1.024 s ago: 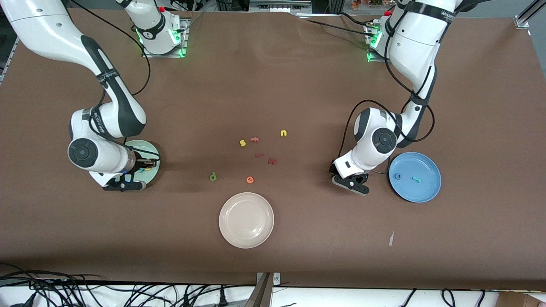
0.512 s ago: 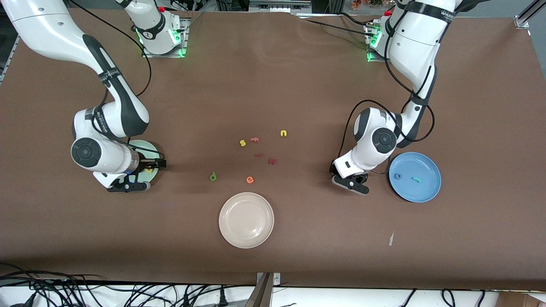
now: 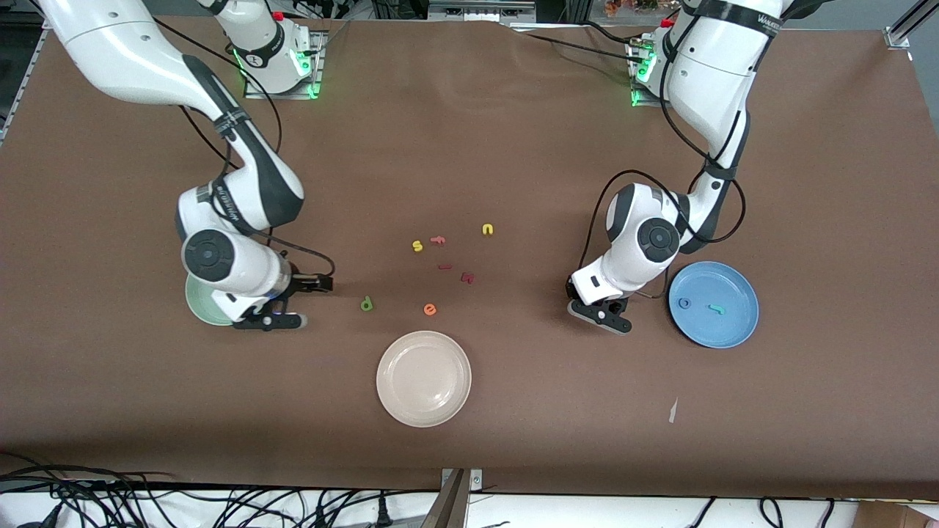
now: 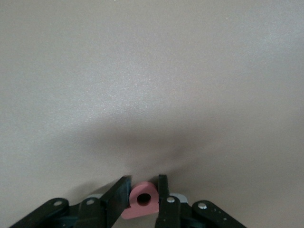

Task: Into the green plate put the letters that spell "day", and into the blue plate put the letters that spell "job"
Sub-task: 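Reach the green p with the right gripper while the left gripper drops the pink a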

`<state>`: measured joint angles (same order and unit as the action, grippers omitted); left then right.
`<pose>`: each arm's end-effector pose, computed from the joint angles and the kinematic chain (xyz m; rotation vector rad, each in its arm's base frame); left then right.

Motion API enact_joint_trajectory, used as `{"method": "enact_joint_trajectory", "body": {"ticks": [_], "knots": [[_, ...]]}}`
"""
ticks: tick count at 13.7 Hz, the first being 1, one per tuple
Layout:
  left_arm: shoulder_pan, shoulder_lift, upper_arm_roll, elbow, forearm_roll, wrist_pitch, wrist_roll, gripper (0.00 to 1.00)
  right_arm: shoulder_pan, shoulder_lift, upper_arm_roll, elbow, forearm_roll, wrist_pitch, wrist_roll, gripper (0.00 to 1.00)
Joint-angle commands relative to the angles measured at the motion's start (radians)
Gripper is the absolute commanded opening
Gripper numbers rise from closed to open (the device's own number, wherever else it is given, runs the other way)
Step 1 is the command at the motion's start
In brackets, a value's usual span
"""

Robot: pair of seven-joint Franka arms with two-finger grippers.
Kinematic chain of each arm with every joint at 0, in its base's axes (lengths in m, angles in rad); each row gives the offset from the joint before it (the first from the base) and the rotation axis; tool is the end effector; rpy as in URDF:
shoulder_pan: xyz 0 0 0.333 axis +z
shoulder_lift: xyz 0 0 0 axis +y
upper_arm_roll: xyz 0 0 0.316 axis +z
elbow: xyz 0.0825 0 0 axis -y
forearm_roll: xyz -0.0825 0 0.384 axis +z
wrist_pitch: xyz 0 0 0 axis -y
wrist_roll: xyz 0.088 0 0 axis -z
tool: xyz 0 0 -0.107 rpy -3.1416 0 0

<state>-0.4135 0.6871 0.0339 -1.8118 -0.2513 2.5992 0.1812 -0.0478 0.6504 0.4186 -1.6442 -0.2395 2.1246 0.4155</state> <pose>0.6127 -0.2407 0.1693 2.9611 -0.5399 0.1347 0.6416 0.2034 0.2514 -3.1239 -0.0473 0.1869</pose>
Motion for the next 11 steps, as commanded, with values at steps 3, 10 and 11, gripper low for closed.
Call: {"method": "enact_joint_trajectory", "body": {"ticks": [3,10,11], "knots": [[0.007,-0.003,0.03,0.011,0.029,-0.043,0.021,0.16,0.071,0.106,0.0,0.11,0.009,0.017,-0.007,1.0],[0.185,-0.184,0.034,0.006,0.058,-0.298,0.032,0.17,0.118,0.158,-0.004,0.118,-0.021,0.08,-0.191,1.0],[0.215,-0.201,0.031,-0.004,0.058,-0.333,0.038,0.17,0.118,0.167,-0.004,0.118,-0.053,0.081,-0.204,0.99]]}}
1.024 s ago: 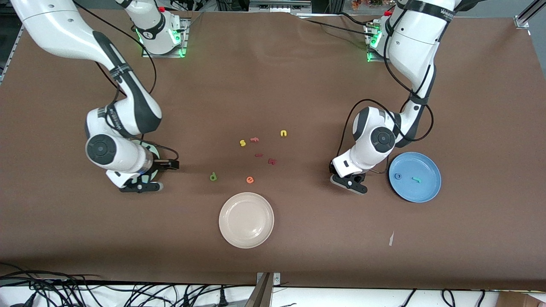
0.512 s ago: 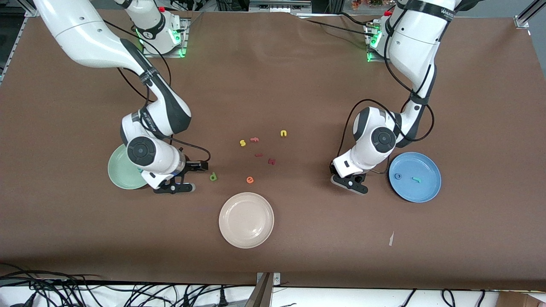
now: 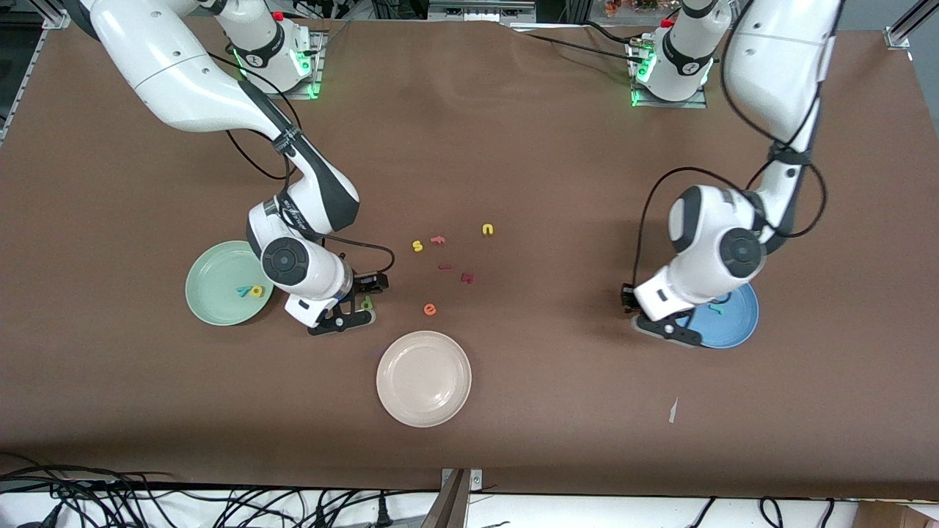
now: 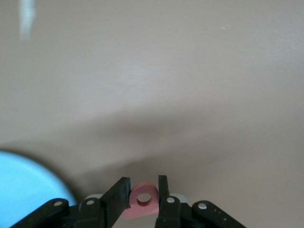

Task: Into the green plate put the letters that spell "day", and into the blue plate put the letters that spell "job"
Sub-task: 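Reach the green p with the right gripper while the left gripper drops the pink a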

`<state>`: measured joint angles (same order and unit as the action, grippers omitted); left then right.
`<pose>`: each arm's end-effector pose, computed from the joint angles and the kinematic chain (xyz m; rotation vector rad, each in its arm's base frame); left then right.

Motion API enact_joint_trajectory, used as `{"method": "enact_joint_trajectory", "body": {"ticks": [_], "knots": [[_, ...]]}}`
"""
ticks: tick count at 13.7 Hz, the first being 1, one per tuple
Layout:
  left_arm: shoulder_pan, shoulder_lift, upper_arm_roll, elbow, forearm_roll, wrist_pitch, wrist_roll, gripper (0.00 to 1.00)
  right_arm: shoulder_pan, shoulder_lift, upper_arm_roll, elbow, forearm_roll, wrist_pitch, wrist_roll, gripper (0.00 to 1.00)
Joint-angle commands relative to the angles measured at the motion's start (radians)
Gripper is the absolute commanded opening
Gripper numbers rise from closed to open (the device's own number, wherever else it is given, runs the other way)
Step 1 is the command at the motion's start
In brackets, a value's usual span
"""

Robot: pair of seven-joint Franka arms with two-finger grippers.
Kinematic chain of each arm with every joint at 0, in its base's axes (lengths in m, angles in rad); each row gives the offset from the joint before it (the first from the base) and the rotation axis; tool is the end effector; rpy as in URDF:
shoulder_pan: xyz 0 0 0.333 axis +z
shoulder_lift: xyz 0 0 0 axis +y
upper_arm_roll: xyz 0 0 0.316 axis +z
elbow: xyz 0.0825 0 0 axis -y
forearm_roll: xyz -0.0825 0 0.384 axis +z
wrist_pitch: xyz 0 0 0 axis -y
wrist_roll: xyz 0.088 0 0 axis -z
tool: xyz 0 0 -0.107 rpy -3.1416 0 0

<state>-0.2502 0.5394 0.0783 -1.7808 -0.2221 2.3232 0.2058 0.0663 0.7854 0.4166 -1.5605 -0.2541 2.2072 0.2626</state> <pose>0.6480 -0.1207 0.2550 2.9982 -0.3575 0.0132 0.6361 0.2779 0.2048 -3.0422 -0.4276 0.1452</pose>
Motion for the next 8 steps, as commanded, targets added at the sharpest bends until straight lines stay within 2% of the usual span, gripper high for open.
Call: {"method": "enact_joint_trajectory", "body": {"ticks": [1,4,8], "knots": [[0.08,-0.074,-0.014,-0.06,0.029,-0.073,0.039,0.17,0.007,0.04,-0.002,0.036,-0.062,0.003,-0.051,0.98],[0.152,-0.107,-0.014,-0.126,0.029,-0.073,0.153,0.17,0.012,0.054,-0.002,0.036,-0.106,0.008,-0.066,0.95],[0.192,-0.11,-0.011,-0.195,0.038,-0.067,0.204,0.19,0.023,0.06,-0.002,0.036,-0.114,0.032,-0.068,0.88]]}}
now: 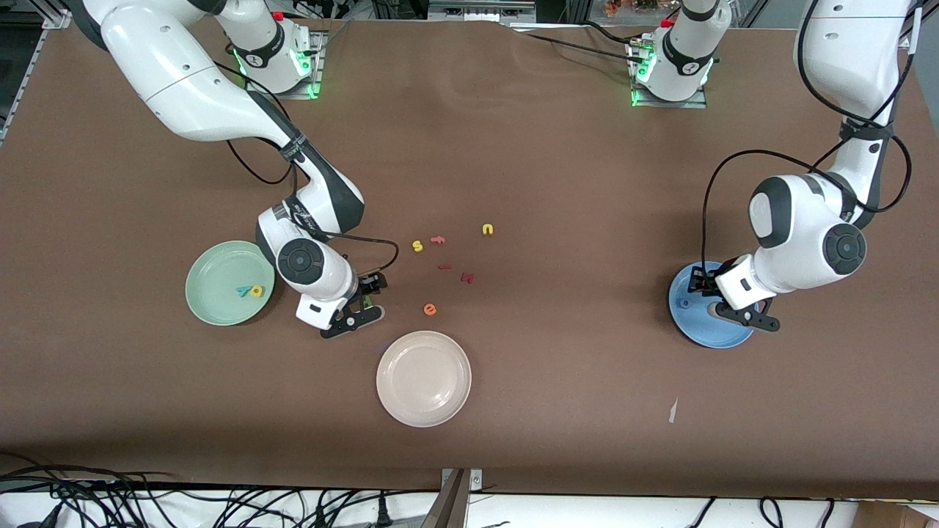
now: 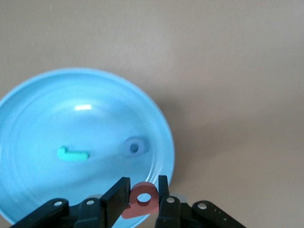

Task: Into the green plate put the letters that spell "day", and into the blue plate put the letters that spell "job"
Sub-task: 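Reach the green p with the right gripper while the left gripper drops the pink a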

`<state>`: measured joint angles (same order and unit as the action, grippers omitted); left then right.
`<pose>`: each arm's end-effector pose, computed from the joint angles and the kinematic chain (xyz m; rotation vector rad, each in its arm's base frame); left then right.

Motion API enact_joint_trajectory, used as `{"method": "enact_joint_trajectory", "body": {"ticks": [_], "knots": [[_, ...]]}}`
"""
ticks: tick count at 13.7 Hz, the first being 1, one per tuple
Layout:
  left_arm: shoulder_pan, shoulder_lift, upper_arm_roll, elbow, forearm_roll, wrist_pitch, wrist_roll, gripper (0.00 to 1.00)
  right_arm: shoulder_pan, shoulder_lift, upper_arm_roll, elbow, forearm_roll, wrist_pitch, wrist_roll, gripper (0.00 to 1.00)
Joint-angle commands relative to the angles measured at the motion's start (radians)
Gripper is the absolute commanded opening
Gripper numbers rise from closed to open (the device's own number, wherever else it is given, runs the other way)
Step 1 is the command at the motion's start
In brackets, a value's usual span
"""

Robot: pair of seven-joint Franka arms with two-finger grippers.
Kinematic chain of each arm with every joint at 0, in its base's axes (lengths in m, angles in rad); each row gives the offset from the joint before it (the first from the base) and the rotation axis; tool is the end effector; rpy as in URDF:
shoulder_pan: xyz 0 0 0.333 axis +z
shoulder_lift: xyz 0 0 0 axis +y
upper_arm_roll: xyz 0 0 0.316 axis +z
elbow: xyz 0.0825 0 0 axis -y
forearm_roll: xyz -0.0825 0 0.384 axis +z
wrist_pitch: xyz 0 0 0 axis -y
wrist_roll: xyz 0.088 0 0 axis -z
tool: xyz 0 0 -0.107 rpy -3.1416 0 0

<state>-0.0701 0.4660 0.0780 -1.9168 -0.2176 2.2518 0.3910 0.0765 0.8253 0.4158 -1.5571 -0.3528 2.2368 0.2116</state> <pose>0.6136 -0.0030 0.2398 2.9691 -0.3596 -0.1497 0.6335 0.2826 0.1822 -3.0636 -0.6202 0.1105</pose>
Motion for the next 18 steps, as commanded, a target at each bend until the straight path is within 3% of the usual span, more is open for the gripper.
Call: {"method": "enact_joint_trajectory", "body": {"ticks": [1,2,3,5,10,14,18], "knots": [[0.026,-0.037,-0.01,-0.068,0.074,0.011,0.019,0.19,0.014,0.025,-0.002,0.032,-0.021,0.01,-0.017,0.85],[0.036,-0.035,-0.01,-0.073,0.105,0.011,0.019,0.22,0.014,0.028,-0.002,0.032,-0.029,0.02,-0.018,0.83],[0.042,-0.033,-0.01,-0.079,0.109,0.011,0.02,0.35,0.012,0.034,-0.002,0.032,-0.034,0.029,-0.032,0.78],[0.052,-0.032,-0.01,-0.079,0.109,0.011,0.02,1.0,0.012,0.034,-0.002,0.032,-0.034,0.03,-0.037,0.73],[0.056,-0.056,-0.01,-0.102,0.109,0.011,0.003,1.0,0.012,0.04,-0.003,0.043,-0.034,0.036,-0.04,0.62],[0.111,-0.242,-0.014,-0.204,0.104,-0.001,0.012,1.0,0.012,0.046,-0.002,0.048,-0.032,0.04,-0.037,0.56],[0.116,-0.358,-0.018,-0.206,0.101,-0.012,0.009,1.0,0.012,0.048,-0.002,0.048,-0.032,0.04,-0.034,0.46]]}}
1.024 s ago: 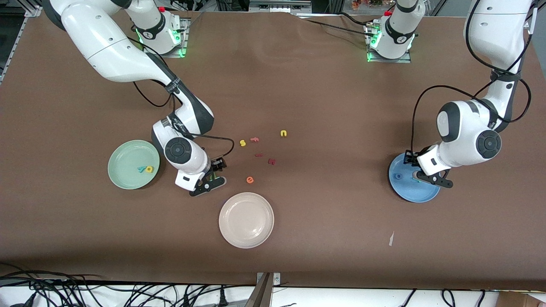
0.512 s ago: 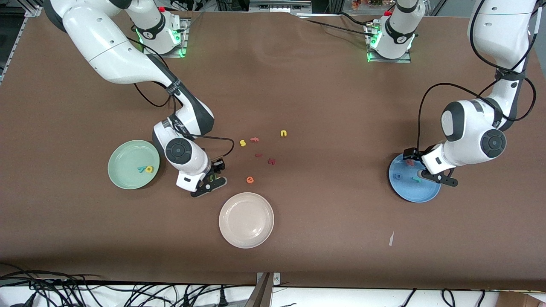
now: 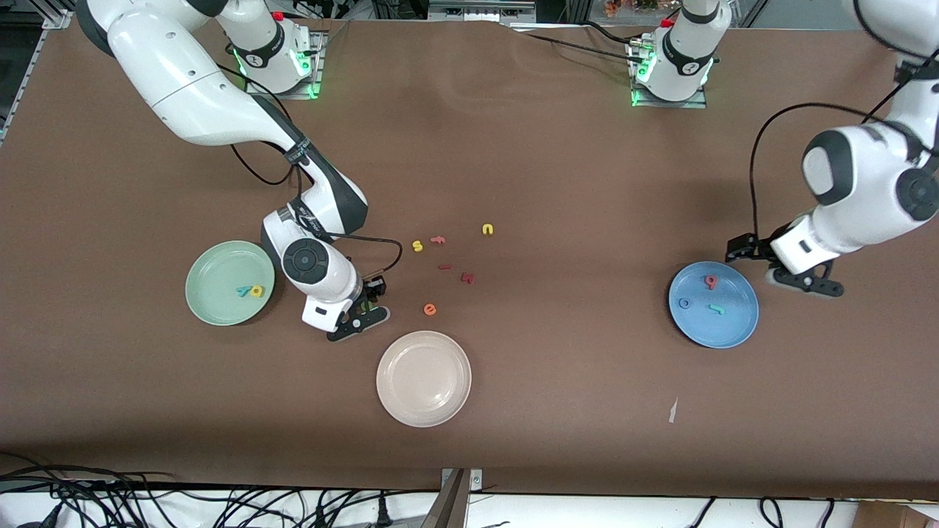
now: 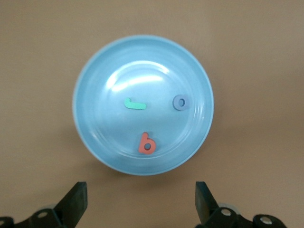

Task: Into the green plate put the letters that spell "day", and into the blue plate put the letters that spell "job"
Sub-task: 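Reach the green p with the right gripper while the left gripper drops the pink a, then grasp the green p with the right gripper while the left arm returns to rest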

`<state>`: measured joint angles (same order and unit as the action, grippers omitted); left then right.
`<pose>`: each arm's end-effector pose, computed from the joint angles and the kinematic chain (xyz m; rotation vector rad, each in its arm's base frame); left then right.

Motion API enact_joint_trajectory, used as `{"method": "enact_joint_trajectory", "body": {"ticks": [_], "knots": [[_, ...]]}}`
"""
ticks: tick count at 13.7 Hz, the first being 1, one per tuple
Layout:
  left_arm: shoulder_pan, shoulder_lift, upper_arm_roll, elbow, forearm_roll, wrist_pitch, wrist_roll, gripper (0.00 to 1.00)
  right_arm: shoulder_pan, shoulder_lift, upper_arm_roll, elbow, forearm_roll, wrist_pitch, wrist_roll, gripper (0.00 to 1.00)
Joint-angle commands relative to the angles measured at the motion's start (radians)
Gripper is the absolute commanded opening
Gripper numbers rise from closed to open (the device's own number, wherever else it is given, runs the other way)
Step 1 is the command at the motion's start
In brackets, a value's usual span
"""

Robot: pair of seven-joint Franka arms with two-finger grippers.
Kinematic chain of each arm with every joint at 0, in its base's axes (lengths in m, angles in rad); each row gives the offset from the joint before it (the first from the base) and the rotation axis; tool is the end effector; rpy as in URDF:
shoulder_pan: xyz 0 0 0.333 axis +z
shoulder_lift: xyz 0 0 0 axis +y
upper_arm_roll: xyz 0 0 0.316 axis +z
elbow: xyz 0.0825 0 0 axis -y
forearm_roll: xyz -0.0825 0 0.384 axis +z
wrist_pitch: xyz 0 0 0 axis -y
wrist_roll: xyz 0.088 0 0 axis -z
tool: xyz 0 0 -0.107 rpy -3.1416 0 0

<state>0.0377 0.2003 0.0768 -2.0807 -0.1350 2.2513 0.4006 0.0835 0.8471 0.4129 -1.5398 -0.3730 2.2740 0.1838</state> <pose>0.5704 0.0610 0.3294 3.0335 -0.3057 -0.0077 0.6385 0.2871 0.1773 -3.0474 -0.6809 0.0556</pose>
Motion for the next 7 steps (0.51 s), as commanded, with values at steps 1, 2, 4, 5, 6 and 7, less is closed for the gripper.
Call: {"method": "enact_joint_trajectory", "body": {"ticks": [1,2,4,5,6,7], "knots": [[0.008,-0.131,-0.025,-0.036,0.028,-0.056,-0.005,1.0,0.007,0.026,0.001,0.03,-0.012,0.002,-0.003,0.44],[0.007,-0.168,-0.028,-0.03,0.029,-0.099,-0.006,1.0,0.007,0.026,0.001,0.03,-0.012,0.002,-0.001,0.42],[0.007,-0.257,-0.028,-0.027,0.107,-0.151,-0.006,1.0,0.007,0.026,0.001,0.03,-0.011,0.002,0.002,0.39],[0.007,-0.294,-0.04,-0.007,0.145,-0.188,-0.022,1.0,0.005,0.026,0.001,0.03,-0.01,0.002,0.003,0.36],[0.008,-0.309,-0.055,0.037,0.152,-0.269,-0.049,1.0,0.007,0.026,0.001,0.03,-0.009,0.002,0.003,0.35],[0.008,-0.311,-0.067,0.113,0.152,-0.379,-0.084,1.0,0.005,0.026,0.001,0.03,-0.009,0.002,0.003,0.31]]}}
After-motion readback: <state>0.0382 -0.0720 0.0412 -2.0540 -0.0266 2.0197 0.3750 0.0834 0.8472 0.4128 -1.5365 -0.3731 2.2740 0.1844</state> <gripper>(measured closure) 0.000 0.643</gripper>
